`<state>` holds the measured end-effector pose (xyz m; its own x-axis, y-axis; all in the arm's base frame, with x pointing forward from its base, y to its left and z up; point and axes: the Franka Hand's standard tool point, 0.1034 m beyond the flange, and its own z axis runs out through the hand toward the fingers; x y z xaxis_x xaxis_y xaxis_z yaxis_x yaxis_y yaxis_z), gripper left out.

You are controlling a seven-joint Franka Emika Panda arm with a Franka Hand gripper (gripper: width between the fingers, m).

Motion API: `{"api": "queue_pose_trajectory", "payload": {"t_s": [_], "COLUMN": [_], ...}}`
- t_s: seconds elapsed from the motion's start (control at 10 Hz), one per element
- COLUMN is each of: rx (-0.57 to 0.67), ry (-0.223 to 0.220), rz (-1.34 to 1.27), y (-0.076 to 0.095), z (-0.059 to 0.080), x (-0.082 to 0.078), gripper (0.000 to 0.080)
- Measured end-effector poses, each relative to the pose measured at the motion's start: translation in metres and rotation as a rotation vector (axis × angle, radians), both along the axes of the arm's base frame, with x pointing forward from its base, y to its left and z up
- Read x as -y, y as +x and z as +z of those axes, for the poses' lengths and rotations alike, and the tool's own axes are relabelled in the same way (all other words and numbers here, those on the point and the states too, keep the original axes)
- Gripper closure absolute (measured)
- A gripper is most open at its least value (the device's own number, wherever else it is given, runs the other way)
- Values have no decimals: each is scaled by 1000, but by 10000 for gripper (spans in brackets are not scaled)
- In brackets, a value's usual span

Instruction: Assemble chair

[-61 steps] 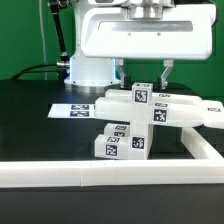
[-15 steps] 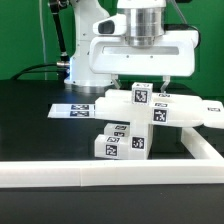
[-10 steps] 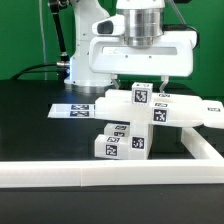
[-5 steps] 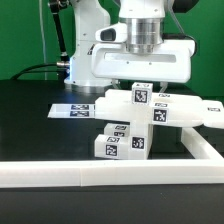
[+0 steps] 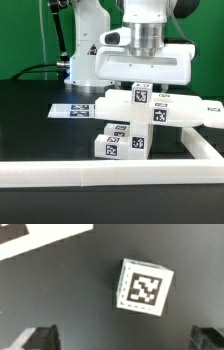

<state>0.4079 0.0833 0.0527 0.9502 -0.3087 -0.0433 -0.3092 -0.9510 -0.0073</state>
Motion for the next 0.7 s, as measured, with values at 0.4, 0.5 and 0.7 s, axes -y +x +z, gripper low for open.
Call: {"api": "queue_pose_trajectory", "payload": {"t_s": [0.4, 0.5, 0.7], "rx": [-3, -3, -9], "ry": [-2, -3, -7], "rz": [2, 2, -65], "y": [-1, -1, -3], "z": [-2, -2, -4], "x": [0, 0, 1], "gripper": [150, 150, 150]}}
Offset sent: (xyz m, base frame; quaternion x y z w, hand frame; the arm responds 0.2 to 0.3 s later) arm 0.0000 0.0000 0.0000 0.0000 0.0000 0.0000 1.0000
